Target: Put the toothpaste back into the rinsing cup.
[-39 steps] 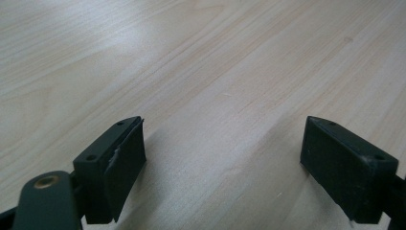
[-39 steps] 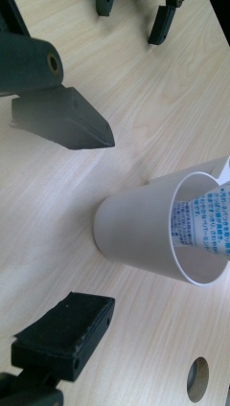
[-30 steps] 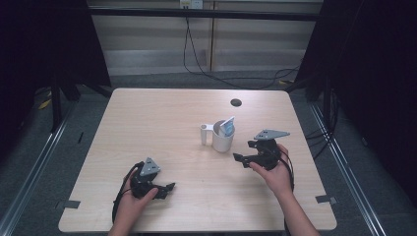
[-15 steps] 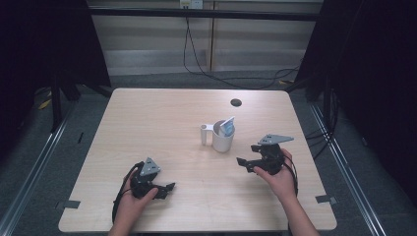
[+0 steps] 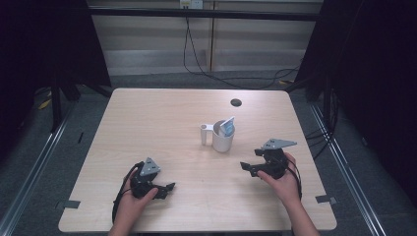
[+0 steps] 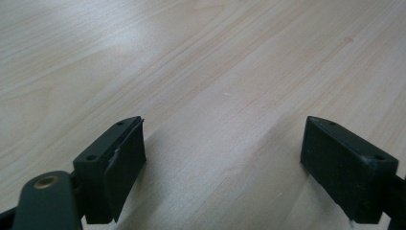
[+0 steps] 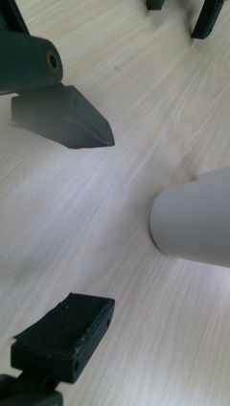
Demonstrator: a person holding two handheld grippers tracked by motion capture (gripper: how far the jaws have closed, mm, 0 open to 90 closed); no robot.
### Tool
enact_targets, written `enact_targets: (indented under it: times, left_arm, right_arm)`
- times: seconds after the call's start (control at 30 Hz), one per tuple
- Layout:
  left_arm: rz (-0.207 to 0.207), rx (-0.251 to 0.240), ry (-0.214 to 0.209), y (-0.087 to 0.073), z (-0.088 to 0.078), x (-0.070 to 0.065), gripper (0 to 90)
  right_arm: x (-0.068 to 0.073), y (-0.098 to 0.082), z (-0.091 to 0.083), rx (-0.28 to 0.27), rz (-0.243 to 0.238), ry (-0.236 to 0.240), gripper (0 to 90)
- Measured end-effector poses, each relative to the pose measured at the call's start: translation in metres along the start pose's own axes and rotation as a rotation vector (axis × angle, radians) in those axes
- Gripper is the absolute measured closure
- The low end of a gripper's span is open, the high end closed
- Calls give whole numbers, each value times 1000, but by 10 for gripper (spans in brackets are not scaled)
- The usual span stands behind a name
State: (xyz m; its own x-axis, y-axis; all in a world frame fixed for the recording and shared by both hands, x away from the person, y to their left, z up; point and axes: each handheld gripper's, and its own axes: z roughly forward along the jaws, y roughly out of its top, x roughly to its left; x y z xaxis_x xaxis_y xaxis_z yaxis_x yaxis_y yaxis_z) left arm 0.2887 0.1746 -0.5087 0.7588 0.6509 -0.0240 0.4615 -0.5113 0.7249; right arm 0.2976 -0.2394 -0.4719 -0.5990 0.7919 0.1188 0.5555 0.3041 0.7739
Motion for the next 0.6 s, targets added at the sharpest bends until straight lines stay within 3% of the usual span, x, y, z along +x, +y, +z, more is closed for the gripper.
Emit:
enact_targets:
  times: [0.6]
  left_arm:
    - [0, 0, 0, 0, 0, 0, 153]
  right_arm:
    - [-12, -25, -6, 20, 27, -2, 194]
